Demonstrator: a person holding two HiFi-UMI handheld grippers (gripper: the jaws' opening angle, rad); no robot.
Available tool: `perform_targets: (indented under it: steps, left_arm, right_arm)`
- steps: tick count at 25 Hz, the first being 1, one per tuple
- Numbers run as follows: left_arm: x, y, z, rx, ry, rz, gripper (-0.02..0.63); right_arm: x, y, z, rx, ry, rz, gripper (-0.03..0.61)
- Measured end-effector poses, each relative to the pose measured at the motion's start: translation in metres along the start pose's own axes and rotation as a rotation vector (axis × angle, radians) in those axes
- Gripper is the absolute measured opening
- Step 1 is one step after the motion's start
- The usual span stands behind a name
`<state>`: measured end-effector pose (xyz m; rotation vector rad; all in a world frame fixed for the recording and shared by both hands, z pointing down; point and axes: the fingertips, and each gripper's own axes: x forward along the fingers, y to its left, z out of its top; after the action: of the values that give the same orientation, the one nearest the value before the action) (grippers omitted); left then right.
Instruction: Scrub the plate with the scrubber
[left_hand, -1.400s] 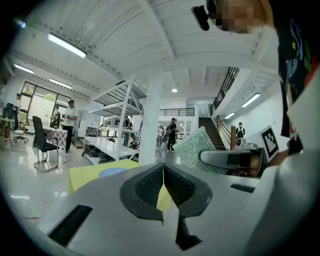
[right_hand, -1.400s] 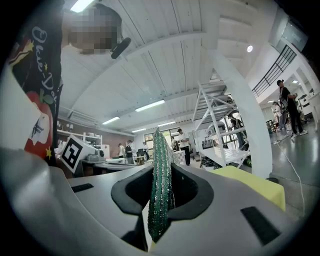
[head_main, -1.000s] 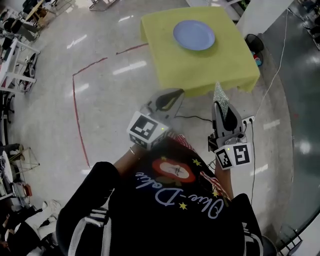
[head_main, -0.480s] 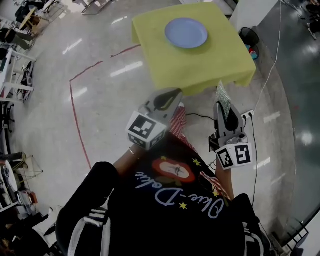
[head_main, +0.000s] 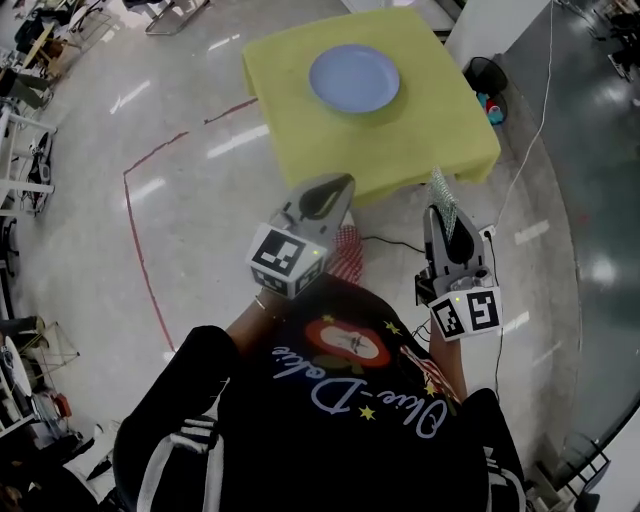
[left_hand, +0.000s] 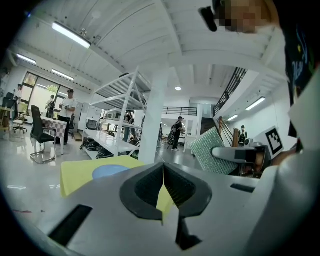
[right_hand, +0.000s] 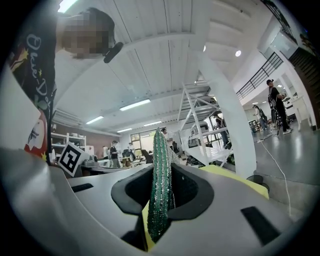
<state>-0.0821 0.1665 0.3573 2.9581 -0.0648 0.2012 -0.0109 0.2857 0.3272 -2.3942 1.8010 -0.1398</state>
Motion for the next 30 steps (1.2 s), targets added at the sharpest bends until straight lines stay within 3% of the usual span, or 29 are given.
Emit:
perform_targets:
  steps: [12,27,28,29,30]
  left_arm:
    - [0.057,0.081,0.02,-0.038,-0.02,0.151,0.005]
    - [0.103,0.174,0.025,-0.085,0.003,0.218,0.007]
    - [0.105,0.18,0.022,-0.101,0.008,0.222,0.039]
    - [0.107,0.186,0.019,-0.124,0.01,0.227,0.115]
    - [0.109,0.192,0.017,-0.149,0.009,0.235,0.124]
  right_arm:
    - [0.096,-0.046,0.019,-0.036,0.054,0.109,0.061]
    - [0.217,-0.062,0.019,-0.068,0.141,0.214,0.061]
    - [0.225,-0.061,0.018,-0.074,0.153,0.223,0.061]
    - [0.233,-0.061,0.017,-0.081,0.167,0.234,0.061]
    - [0.241,-0.061,0.015,-0.089,0.182,0.245,0.061]
